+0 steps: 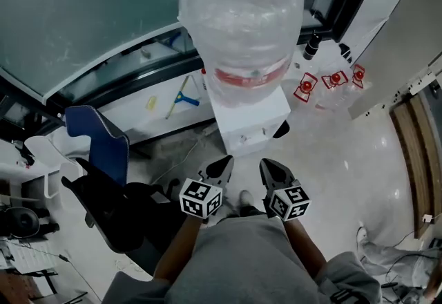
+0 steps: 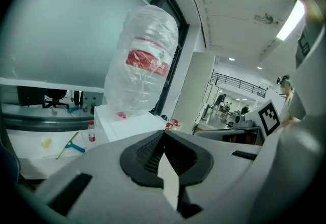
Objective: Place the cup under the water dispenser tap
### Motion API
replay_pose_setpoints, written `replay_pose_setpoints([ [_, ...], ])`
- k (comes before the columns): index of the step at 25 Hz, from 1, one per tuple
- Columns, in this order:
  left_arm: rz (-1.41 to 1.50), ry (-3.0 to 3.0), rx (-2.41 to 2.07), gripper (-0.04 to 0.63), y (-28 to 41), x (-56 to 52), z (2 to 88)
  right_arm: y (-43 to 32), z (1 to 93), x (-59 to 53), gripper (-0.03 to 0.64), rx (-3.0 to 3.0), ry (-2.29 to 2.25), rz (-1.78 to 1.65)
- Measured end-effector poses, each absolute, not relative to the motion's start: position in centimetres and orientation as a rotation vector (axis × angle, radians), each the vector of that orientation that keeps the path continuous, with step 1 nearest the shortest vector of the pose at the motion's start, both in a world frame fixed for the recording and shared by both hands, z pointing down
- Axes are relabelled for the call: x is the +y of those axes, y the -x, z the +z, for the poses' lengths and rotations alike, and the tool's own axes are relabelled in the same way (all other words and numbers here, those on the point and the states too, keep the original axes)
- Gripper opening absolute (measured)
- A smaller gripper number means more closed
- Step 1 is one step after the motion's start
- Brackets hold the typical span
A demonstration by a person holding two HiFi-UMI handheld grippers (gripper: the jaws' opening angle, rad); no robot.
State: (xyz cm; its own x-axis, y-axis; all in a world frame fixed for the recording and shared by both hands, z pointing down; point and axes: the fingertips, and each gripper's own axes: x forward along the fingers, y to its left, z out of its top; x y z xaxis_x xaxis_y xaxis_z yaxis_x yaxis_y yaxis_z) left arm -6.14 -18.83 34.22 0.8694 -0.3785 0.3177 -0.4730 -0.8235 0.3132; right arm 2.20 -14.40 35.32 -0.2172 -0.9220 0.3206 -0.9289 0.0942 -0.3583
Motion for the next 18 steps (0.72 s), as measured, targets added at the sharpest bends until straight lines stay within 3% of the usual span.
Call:
replay_pose_setpoints([
  [18, 0.272, -2.74, -0.617, 0.009, 6.2, -18.8, 30.2, -2.9, 31.1, -14.1, 0.009, -2.42, -2.021, 0.75],
])
